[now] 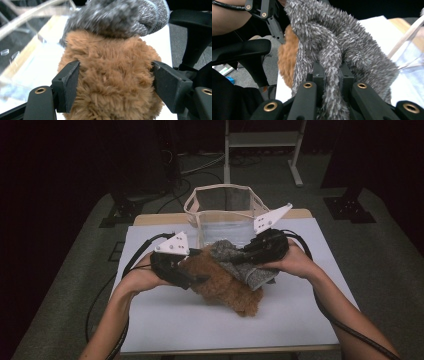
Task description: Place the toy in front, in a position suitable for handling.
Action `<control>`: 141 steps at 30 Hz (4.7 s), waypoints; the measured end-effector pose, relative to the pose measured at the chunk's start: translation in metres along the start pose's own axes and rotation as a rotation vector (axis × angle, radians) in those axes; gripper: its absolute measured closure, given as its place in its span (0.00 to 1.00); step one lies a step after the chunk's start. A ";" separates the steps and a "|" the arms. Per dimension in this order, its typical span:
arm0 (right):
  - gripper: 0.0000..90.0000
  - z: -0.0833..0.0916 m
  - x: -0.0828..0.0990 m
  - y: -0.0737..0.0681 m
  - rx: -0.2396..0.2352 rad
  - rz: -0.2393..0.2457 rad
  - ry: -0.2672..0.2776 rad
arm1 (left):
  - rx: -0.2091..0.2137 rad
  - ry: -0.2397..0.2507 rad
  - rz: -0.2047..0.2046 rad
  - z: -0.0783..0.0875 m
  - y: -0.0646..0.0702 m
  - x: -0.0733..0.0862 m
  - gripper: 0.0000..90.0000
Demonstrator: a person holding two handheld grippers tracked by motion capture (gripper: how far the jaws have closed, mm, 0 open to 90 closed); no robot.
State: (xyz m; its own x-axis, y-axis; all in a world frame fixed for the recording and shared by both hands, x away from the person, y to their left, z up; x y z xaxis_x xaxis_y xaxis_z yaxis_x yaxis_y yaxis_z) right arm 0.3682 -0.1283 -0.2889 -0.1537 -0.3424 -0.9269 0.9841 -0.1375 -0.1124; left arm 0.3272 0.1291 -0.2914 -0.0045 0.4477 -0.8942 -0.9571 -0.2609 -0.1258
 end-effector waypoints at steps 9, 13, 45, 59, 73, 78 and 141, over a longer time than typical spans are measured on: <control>0.88 -0.032 0.036 0.007 -0.024 -0.052 -0.038 | -0.043 0.021 0.050 0.021 0.000 0.044 0.28; 0.88 -0.045 0.044 0.004 -0.034 -0.050 -0.051 | -0.045 0.048 0.068 0.032 0.001 0.056 0.26; 0.88 -0.029 0.068 0.014 0.051 -0.068 -0.085 | -0.132 0.027 0.061 0.051 0.007 0.088 0.27; 0.88 -0.022 0.080 0.030 0.110 -0.127 -0.086 | -0.076 -0.023 0.012 0.040 0.016 0.093 0.27; 0.88 -0.042 0.069 0.006 0.048 -0.061 -0.087 | -0.171 -0.040 0.090 0.040 -0.001 0.115 0.27; 0.88 -0.030 0.070 0.019 0.121 -0.082 -0.070 | -0.069 -0.014 0.046 0.026 0.014 0.099 0.27; 0.88 0.022 0.086 0.001 0.065 -0.115 0.005 | 0.076 0.029 -0.020 -0.074 0.020 0.035 0.58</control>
State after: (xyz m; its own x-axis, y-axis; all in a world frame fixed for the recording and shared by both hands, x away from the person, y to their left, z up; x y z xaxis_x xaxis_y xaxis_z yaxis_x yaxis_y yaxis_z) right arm 0.3543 -0.1782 -0.3605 -0.2649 -0.3167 -0.9108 0.9521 -0.2355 -0.1951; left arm 0.3292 0.0761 -0.3572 0.0217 0.4268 -0.9041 -0.9762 -0.1860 -0.1113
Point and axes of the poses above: each handheld gripper's, and its own axes: z roughly backward along the jaws, x roughly out of its underside, y roughly to its right, the point moved 2 cm from there along -z, roughly forward along the jaws, and after that the axes turned 12 degrees about y, right-handed, at the moved point
